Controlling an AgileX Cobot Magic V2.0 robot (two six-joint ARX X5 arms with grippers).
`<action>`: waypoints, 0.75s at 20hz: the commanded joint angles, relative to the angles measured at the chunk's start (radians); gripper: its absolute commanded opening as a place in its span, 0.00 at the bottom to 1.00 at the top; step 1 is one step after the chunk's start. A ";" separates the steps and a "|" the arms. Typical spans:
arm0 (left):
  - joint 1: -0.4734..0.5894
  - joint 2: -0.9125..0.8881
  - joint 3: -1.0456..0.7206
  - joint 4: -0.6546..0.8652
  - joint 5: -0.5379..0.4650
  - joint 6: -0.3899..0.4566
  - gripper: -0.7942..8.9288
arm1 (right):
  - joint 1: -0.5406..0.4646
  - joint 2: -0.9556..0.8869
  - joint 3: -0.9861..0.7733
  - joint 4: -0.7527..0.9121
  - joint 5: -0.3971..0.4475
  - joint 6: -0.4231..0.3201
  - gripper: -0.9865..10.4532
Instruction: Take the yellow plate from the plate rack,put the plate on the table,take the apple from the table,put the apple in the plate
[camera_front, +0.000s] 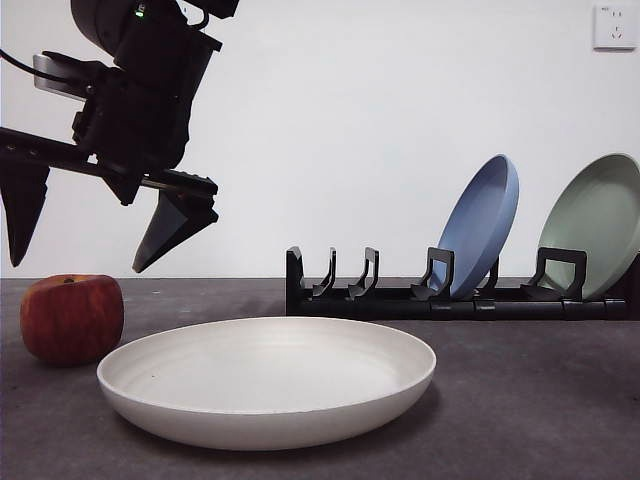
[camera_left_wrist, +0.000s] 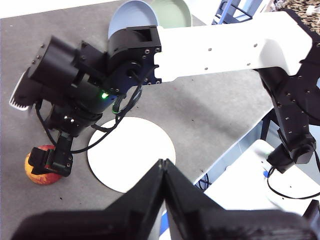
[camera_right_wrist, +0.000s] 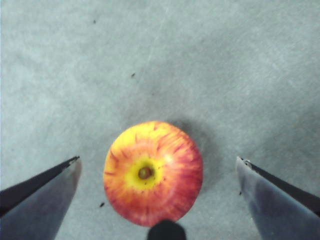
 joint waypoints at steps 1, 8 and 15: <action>-0.003 -0.002 -0.002 0.004 0.000 0.011 0.08 | 0.008 0.042 0.005 -0.005 0.000 -0.014 0.97; -0.003 -0.002 -0.002 0.004 0.000 0.012 0.08 | 0.040 0.094 0.005 0.008 -0.008 -0.043 0.94; -0.003 -0.002 -0.002 0.004 0.000 0.013 0.08 | 0.032 0.104 0.004 0.021 0.016 -0.026 0.13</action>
